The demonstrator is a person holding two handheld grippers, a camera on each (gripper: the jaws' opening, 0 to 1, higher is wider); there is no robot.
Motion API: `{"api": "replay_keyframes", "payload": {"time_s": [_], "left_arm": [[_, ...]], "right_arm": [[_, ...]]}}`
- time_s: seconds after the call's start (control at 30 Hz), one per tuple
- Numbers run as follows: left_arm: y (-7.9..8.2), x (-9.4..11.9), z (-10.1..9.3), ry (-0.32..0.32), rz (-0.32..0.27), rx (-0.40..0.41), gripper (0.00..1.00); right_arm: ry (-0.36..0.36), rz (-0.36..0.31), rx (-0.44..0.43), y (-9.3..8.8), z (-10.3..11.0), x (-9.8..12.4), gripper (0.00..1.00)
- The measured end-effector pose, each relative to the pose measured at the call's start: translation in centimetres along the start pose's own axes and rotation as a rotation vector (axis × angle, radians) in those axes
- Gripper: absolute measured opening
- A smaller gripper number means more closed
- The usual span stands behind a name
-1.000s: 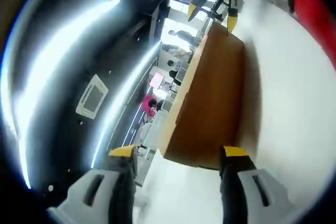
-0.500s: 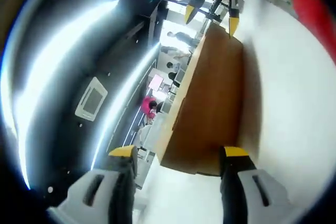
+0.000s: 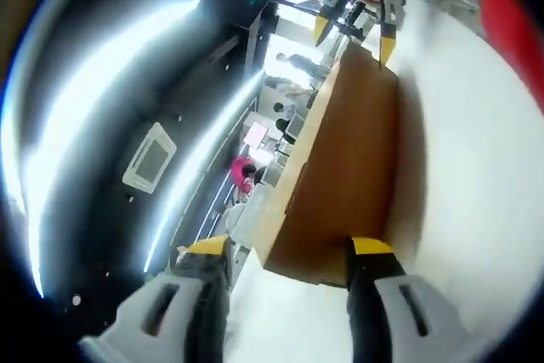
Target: Operate the shoe box by opening the lid, removing the specified soft item, and placing it in the target area until the item is outside and the box remains undamaged.
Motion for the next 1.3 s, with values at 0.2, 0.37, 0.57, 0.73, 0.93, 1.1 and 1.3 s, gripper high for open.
{"api": "replay_keyframes", "payload": {"time_s": [0.2,0.37,0.57,0.73,0.93,1.1,1.3], "left_arm": [[0.2,-0.1,-0.6,-0.055,-0.012,-0.006,0.39],[0.3,-0.1,-0.7,-0.036,-0.011,-0.031,0.36],[0.1,-0.2,-0.8,-0.044,-0.013,-0.024,0.35],[0.0,-0.1,-0.7,-0.042,-0.022,-0.011,0.34],[0.0,-0.1,-0.7,-0.032,-0.017,0.019,0.34],[0.0,0.1,-0.6,-0.048,-0.023,0.147,0.35],[0.2,0.1,-0.8,-0.037,-0.025,0.124,0.35]], "right_arm": [[-0.001,0.024,0.007,-0.1,0.0,0.1,0.49],[0.007,0.008,-0.034,-0.4,0.2,0.2,0.49],[0.019,0.026,-0.025,-0.8,0.7,0.0,0.47],[0.011,0.031,-0.029,-0.9,0.6,0.2,0.39],[0.028,0.033,-0.039,-0.9,0.9,0.2,0.33],[0.046,0.035,-0.068,-0.9,0.6,0.3,0.32],[0.060,0.038,-0.115,-0.8,0.5,0.4,0.32]]}}
Point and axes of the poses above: the point that each gripper's makers call its tool centre point, and the gripper's own axes: x roughly backward along the fingers, z roughly to its left, y roughly out of its top, the point moved 5 cm from there along x, roughly backward along the fingers, and after that the axes turned 1 degree about -x, right-handed, at the moved point
